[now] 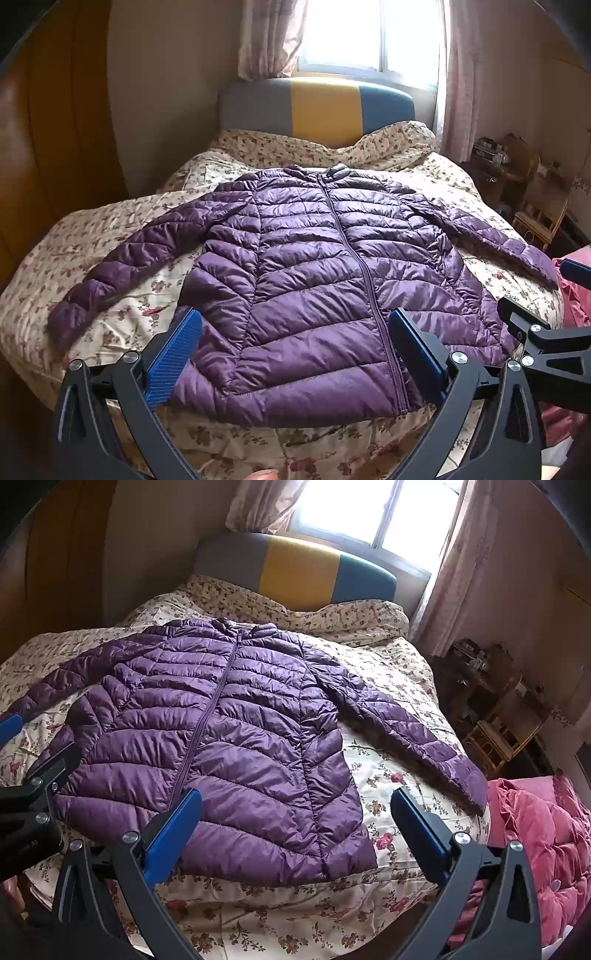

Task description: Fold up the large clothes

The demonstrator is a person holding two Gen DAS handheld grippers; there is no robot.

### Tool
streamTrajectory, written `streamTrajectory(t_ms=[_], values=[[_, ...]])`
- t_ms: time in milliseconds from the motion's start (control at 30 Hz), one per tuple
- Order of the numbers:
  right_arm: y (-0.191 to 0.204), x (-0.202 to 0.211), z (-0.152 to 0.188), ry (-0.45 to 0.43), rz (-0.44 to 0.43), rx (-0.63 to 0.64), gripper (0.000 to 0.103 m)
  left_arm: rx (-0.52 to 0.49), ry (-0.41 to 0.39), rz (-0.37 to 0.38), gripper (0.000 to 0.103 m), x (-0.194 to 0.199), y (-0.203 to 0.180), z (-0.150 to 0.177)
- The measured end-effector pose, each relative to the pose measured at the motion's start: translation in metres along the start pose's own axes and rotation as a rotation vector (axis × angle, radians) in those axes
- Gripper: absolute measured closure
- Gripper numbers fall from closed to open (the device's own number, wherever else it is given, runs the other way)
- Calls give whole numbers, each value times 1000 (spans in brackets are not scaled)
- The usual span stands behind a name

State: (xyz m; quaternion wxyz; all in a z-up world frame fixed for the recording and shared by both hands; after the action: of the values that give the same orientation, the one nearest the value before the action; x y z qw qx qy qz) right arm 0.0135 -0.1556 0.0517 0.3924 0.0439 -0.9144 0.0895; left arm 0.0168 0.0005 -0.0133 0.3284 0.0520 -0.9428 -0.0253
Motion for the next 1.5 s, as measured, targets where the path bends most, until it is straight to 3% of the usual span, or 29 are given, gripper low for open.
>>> streamTrajectory(t_ms=[267, 500, 1500], values=[[3, -4, 2, 1, 8, 10, 2, 17, 26, 18, 3, -5, 3, -5], [3, -5, 1, 3, 10, 13, 2, 14, -10, -12, 3, -1, 3, 4], [1, -13, 6, 17, 13, 1, 2, 23, 1, -11, 3, -4, 4, 5]])
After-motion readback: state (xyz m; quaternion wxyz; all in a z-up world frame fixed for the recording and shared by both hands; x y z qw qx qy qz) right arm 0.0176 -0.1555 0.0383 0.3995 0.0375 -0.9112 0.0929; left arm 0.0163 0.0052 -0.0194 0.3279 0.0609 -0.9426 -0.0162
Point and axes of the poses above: each gripper's, at about its wrist camera, not at the fingertips, and x roughly against the way its jaws point, y to its left, z to its underside, the point moved 2 cm from there along -x, roughly the way its jaws point, and after that the axes turned 7 degrees about -z, right-handed, at the moved point
